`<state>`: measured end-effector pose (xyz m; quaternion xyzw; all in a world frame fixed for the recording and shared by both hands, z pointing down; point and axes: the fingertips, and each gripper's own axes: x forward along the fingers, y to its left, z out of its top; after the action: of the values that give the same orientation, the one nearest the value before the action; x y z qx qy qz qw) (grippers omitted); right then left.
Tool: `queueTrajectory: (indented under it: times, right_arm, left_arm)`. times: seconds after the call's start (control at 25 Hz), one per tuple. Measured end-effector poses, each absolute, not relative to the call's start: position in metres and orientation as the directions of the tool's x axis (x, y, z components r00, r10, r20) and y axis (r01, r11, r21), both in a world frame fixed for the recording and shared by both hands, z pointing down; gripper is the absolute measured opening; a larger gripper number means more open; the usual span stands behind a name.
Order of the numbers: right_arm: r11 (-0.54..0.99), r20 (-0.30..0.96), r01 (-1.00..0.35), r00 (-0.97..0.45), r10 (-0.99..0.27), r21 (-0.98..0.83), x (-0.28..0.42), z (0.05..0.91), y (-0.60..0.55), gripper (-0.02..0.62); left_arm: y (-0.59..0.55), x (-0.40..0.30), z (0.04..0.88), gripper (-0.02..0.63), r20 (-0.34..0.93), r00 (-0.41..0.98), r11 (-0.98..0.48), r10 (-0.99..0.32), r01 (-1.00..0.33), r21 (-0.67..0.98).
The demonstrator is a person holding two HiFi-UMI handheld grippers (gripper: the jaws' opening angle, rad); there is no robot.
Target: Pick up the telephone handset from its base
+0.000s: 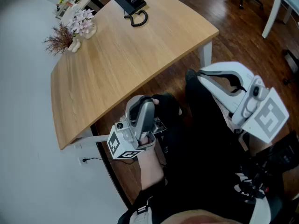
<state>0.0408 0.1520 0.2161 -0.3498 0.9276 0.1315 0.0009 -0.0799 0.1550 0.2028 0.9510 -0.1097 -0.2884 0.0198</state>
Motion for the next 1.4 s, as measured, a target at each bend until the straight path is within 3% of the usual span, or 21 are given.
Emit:
queueTrajectory:
  times: [0.24, 0.64, 1.4]
  right_arm:
    - [0.723, -0.108, -0.647, -0.758, -0.643, 0.242, 0.037, 0.209, 0.162, 0.003]
    - [0.732, -0.127, -0.644, -0.764, -0.633, 0.223, 0.074, 0.198, 0.076, 0.003]
    - [0.756, -0.132, -0.595, -0.802, -0.583, 0.273, 0.042, 0.188, -0.012, 0.003]
  left_arm:
    - [0.165, -0.081, 0.198, 0.008, -0.531, 0.815, -0.972, -0.233, -0.216, 0.095]
    - [0.082, -0.041, 0.192, 0.008, -0.506, 0.822, -0.965, -0.26, -0.244, 0.1]
    - [0.001, -0.072, 0.176, 0.005, -0.498, 0.808, -0.943, -0.315, -0.325, 0.069]
